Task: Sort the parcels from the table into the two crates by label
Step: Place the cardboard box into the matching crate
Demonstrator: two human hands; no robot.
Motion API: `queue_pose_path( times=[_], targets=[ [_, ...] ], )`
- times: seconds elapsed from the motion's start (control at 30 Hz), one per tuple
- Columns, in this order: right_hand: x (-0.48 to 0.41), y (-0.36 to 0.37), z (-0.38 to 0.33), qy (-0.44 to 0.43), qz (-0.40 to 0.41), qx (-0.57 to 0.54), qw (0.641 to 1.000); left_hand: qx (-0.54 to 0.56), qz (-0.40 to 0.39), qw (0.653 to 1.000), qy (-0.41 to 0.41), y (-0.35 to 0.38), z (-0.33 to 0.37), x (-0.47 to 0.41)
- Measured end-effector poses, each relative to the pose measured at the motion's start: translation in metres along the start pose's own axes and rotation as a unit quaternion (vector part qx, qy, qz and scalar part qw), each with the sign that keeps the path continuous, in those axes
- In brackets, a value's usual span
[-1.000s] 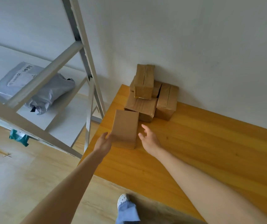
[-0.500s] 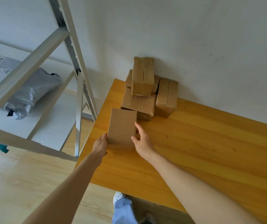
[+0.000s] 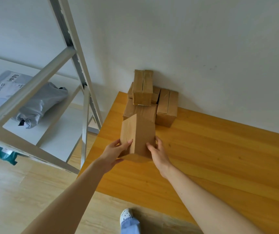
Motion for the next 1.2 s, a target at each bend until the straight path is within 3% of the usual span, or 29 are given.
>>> queue_pose_path(
  times=[0.27, 0.47, 0.8, 0.9, 1.1, 1.2],
  targets=[
    [0.048, -0.032, -0.01, -0.02, 0.002, -0.077, 0.997, -0.018, -0.041, 0.999, 0.025, 0.059, 0.02, 0.029],
    [0.085, -0.05, -0.018, -0.005, -0.05, -0.09, 0.995, -0.058, -0.058, 0.995, 0.049, 0.104, 0.031, 0.055],
    [0.141, -0.085, -0.035, -0.066, -0.078, -0.125, 0.987, -0.071, -0.104, 0.989, 0.082, 0.174, 0.033, 0.091],
    [0.153, -0.093, -0.039, -0.094, -0.07, -0.136, 0.984, -0.05, -0.091, 0.99, 0.097, 0.18, 0.036, 0.097],
    [0.167, -0.099, -0.05, -0.108, -0.081, -0.184, 0.974, -0.108, -0.099, 0.984, 0.097, 0.197, 0.046, 0.107],
    [0.172, -0.109, -0.064, -0.146, -0.035, -0.153, 0.977, -0.094, -0.086, 0.987, 0.101, 0.194, 0.051, 0.111]
  ],
)
Point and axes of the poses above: each hand's wrist, its own x-axis away from the middle knuckle, its own y-axis out of the palm, z = x × y, the point moved 9 cm from there along -x, towards the middle knuckle, and after that the axes turned 14 degrees about -z, right-handed, at the moved point
